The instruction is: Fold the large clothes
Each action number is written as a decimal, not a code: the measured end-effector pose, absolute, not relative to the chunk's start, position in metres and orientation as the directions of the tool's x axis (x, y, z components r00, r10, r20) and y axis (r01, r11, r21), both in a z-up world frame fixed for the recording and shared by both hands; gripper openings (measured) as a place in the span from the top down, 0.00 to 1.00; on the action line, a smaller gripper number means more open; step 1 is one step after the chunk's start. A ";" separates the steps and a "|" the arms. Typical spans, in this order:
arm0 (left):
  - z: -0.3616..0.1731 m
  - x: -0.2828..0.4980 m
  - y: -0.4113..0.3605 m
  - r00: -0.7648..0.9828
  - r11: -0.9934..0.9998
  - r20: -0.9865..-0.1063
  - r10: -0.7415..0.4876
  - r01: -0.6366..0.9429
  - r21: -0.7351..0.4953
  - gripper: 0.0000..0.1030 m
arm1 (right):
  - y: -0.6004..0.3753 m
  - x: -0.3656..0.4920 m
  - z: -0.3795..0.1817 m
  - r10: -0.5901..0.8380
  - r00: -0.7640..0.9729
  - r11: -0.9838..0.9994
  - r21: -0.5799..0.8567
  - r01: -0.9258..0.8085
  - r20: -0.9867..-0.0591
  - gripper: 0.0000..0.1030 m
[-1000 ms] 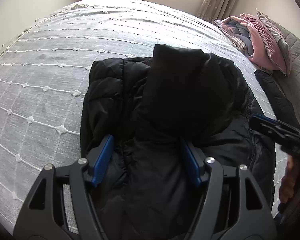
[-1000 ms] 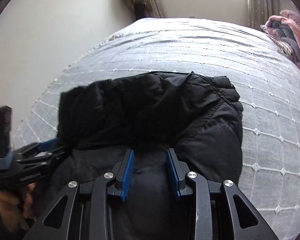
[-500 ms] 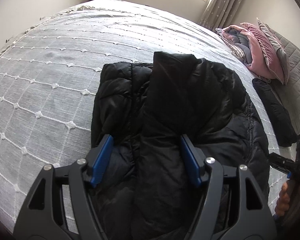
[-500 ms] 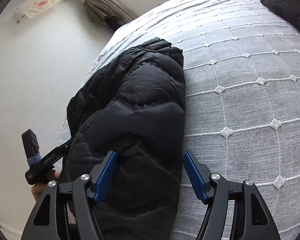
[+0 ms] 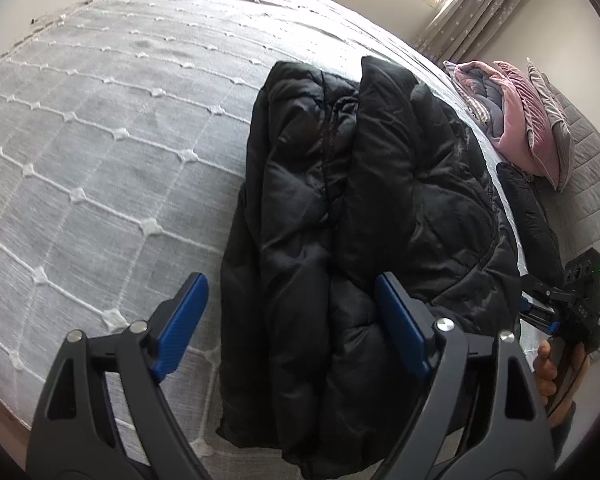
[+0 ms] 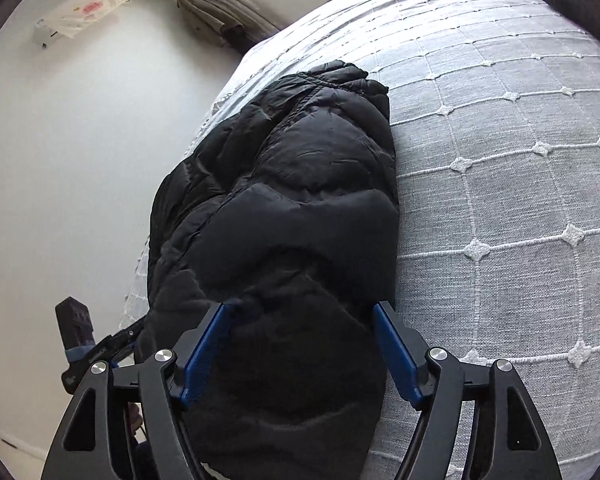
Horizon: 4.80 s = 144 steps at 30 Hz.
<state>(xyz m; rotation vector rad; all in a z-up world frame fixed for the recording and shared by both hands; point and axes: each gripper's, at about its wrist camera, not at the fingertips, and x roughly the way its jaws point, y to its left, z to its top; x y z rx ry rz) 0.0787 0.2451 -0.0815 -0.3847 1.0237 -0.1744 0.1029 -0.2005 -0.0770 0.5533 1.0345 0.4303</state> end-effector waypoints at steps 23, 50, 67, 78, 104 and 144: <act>-0.091 0.081 0.204 0.483 0.953 -0.841 -0.243 -0.044 -0.300 0.07 | -0.187 0.109 -0.114 0.604 0.417 0.743 0.670 0.015 -0.679 0.18; -0.095 0.068 0.228 0.464 0.915 -0.814 -0.350 -0.018 -0.404 0.42 | -0.161 0.104 -0.100 0.511 0.464 0.834 0.549 -0.064 -0.724 0.31; -0.102 0.076 0.240 0.440 0.871 -0.802 -0.405 -0.082 -0.485 0.41 | -0.157 0.097 -0.100 0.484 0.481 0.855 0.512 -0.082 -0.731 0.33; -0.076 0.061 0.231 0.544 0.926 -0.789 -0.286 -0.055 -0.374 0.80 | -0.122 0.075 -0.067 0.315 0.605 0.949 0.255 -0.186 -0.731 0.66; -0.090 0.070 0.230 0.522 0.917 -0.800 -0.297 -0.080 -0.392 0.56 | -0.105 0.072 -0.068 0.267 0.623 0.963 0.180 -0.200 -0.735 0.64; 0.077 0.129 0.406 0.831 0.983 -0.553 0.063 -0.147 -0.108 0.87 | 0.144 0.128 0.024 0.299 0.797 0.922 -0.055 -0.383 -0.525 0.85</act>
